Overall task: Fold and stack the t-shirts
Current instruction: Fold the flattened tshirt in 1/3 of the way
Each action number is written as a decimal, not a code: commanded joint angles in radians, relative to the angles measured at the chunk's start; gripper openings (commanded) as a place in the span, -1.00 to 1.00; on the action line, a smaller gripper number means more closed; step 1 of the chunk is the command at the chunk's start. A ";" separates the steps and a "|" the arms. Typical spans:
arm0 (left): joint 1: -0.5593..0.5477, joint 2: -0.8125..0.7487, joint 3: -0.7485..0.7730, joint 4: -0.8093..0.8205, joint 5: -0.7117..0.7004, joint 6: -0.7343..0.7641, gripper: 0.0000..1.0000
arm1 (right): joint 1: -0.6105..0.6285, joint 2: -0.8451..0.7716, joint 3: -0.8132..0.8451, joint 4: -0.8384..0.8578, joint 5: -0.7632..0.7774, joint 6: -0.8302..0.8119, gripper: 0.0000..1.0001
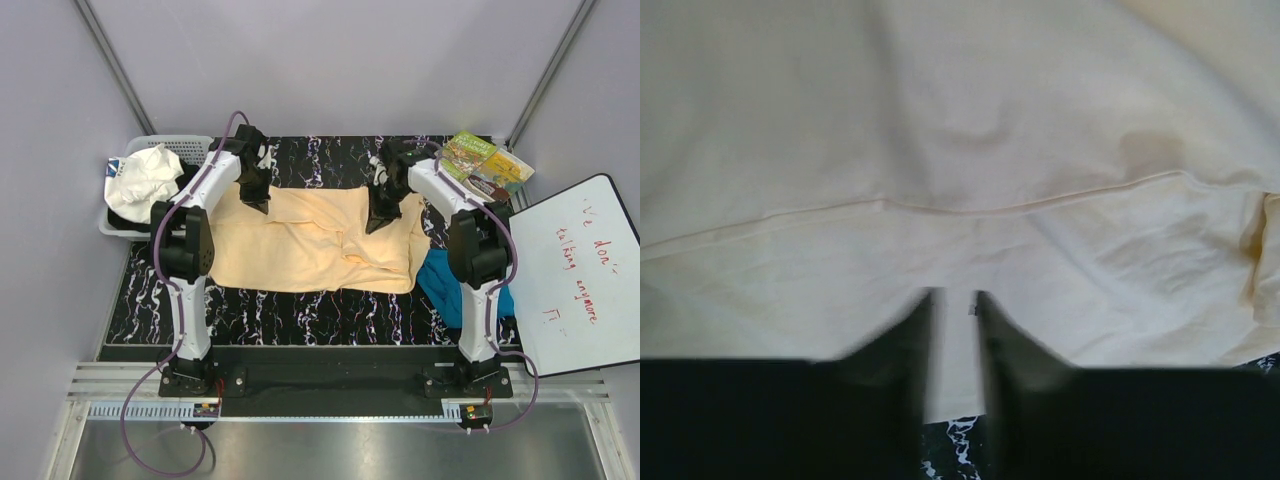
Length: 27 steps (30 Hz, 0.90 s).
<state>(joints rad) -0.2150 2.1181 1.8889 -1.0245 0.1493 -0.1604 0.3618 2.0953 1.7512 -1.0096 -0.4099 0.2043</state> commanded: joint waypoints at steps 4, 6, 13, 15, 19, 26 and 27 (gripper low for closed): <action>0.003 0.052 0.076 -0.005 -0.063 -0.007 -1.00 | -0.049 0.167 0.226 0.005 0.271 0.030 -1.00; 0.003 0.097 0.133 -0.038 -0.092 -0.010 -1.00 | -0.050 0.236 0.306 -0.044 0.295 0.026 -1.00; 0.003 0.268 0.302 -0.169 -0.145 -0.051 -1.00 | -0.052 0.361 0.439 -0.122 0.345 0.027 -1.00; 0.003 0.287 0.323 -0.175 -0.168 -0.063 -1.00 | -0.050 0.390 0.459 -0.126 0.376 0.035 -1.00; 0.005 0.354 0.367 -0.183 -0.238 -0.113 -1.00 | -0.053 0.456 0.560 -0.138 0.460 0.044 -1.00; 0.032 0.496 0.591 -0.175 -0.280 -0.183 -1.00 | -0.087 0.659 0.827 -0.142 0.517 0.064 -1.00; 0.038 0.511 0.619 -0.166 -0.269 -0.203 -1.00 | -0.095 0.681 0.899 -0.142 0.522 0.069 -1.00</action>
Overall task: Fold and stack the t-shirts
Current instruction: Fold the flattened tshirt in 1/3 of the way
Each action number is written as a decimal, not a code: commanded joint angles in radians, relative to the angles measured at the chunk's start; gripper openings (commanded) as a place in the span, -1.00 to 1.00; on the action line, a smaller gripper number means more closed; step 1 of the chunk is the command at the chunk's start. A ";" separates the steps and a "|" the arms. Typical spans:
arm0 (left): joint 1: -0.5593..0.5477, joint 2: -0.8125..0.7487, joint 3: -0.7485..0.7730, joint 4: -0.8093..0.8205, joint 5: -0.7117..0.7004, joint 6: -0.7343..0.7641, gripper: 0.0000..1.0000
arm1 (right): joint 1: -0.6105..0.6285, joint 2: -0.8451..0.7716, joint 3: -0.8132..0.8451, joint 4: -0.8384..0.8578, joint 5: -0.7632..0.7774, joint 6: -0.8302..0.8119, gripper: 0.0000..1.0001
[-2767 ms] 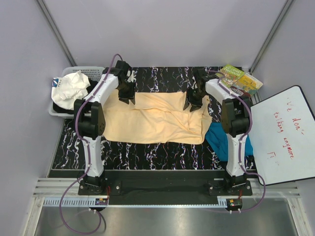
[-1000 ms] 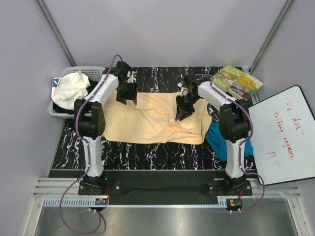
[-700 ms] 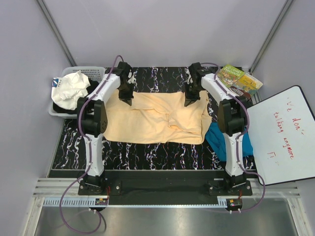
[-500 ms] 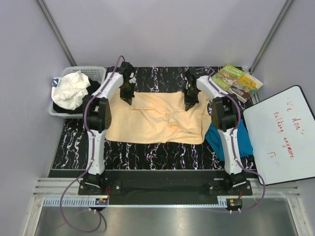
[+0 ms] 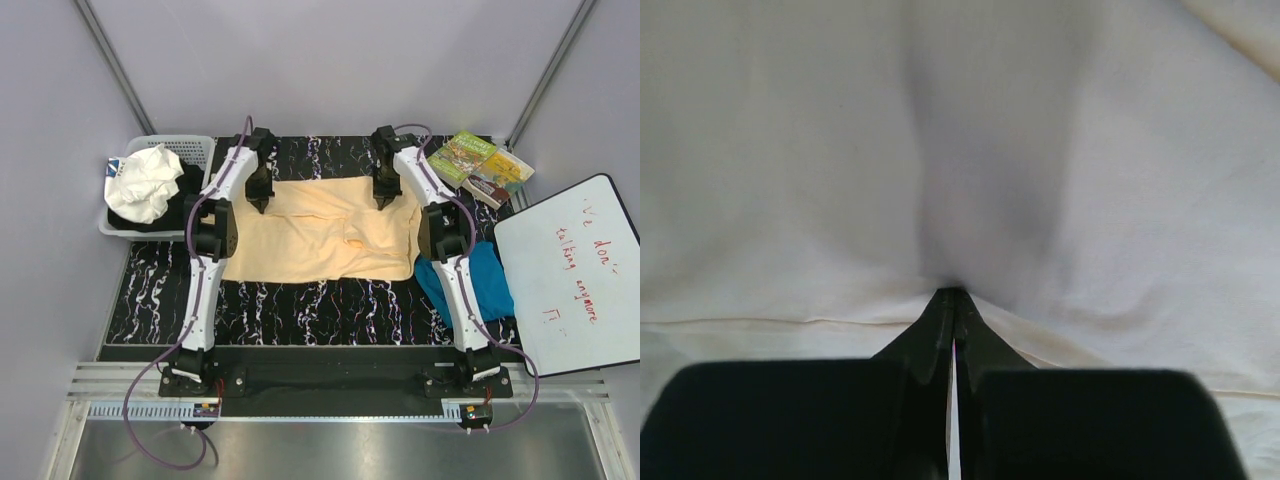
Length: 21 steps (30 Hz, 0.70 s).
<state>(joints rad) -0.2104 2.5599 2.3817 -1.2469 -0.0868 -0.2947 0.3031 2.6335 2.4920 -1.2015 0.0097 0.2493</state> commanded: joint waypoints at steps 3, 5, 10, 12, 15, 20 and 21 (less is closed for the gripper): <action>0.058 0.108 0.186 0.125 0.024 -0.105 -1.00 | -0.070 0.203 0.238 0.071 0.125 0.054 -1.00; 0.077 0.102 0.171 0.233 0.080 -0.124 -1.00 | -0.087 0.203 0.226 0.135 0.128 0.082 -1.00; 0.083 0.013 0.148 0.418 0.222 -0.123 -1.00 | -0.125 0.172 0.217 0.258 0.035 0.061 -1.00; 0.069 -0.100 0.071 0.476 0.265 -0.086 -0.98 | -0.125 0.096 0.194 0.267 0.009 0.042 -1.00; 0.046 -0.290 -0.090 0.538 0.291 -0.055 -0.78 | -0.125 -0.080 0.064 0.298 -0.007 0.024 -0.80; 0.037 -0.527 -0.349 0.549 0.326 -0.060 0.19 | -0.108 -0.422 -0.203 0.307 -0.066 -0.016 -0.28; 0.037 -0.591 -0.389 0.544 0.328 -0.057 0.35 | -0.099 -0.472 -0.314 0.307 -0.062 -0.025 -0.24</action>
<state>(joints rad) -0.1638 2.2326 2.0964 -0.7883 0.1719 -0.3645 0.1707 2.5008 2.3539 -0.9337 -0.0185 0.2768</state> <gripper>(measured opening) 0.519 0.335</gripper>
